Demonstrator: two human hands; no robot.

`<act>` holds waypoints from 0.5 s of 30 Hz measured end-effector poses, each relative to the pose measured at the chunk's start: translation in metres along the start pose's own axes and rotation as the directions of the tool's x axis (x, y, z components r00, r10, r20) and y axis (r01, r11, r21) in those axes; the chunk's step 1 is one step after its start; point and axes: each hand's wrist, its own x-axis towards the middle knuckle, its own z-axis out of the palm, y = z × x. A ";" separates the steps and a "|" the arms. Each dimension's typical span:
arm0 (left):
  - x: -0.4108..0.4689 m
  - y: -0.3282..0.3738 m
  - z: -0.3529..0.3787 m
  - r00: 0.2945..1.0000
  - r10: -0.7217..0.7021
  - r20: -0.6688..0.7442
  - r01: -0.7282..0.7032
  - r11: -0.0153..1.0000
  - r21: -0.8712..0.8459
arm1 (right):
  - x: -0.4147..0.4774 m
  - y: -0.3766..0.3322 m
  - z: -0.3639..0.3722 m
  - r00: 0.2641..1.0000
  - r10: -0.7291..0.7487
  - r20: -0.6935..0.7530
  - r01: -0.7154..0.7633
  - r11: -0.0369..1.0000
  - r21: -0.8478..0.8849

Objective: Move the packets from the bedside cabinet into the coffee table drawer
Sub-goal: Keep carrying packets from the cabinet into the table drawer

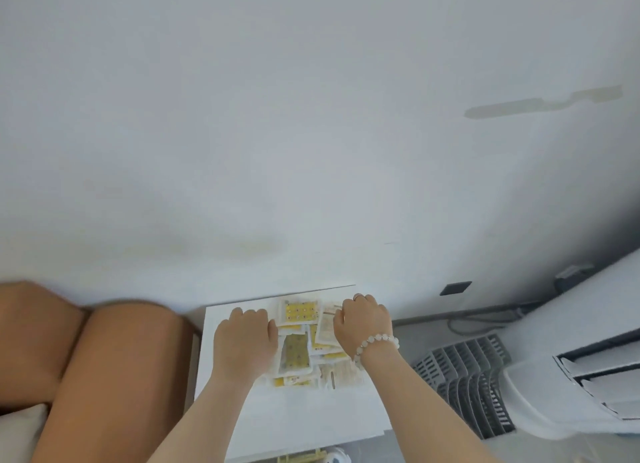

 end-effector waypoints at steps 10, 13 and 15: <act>0.004 -0.029 0.094 0.937 -0.221 0.270 0.235 0.972 -0.021 | 0.062 0.027 0.081 0.958 0.108 0.266 -0.080 0.990 -0.112; 0.007 -0.033 0.131 0.888 -0.293 0.356 0.310 0.951 0.009 | 0.072 0.043 0.121 0.911 0.228 0.345 -0.191 0.972 -0.140; 0.010 -0.033 0.156 0.865 -0.320 0.387 0.331 0.943 0.040 | 0.078 0.051 0.145 0.858 0.336 0.389 -0.325 0.941 -0.095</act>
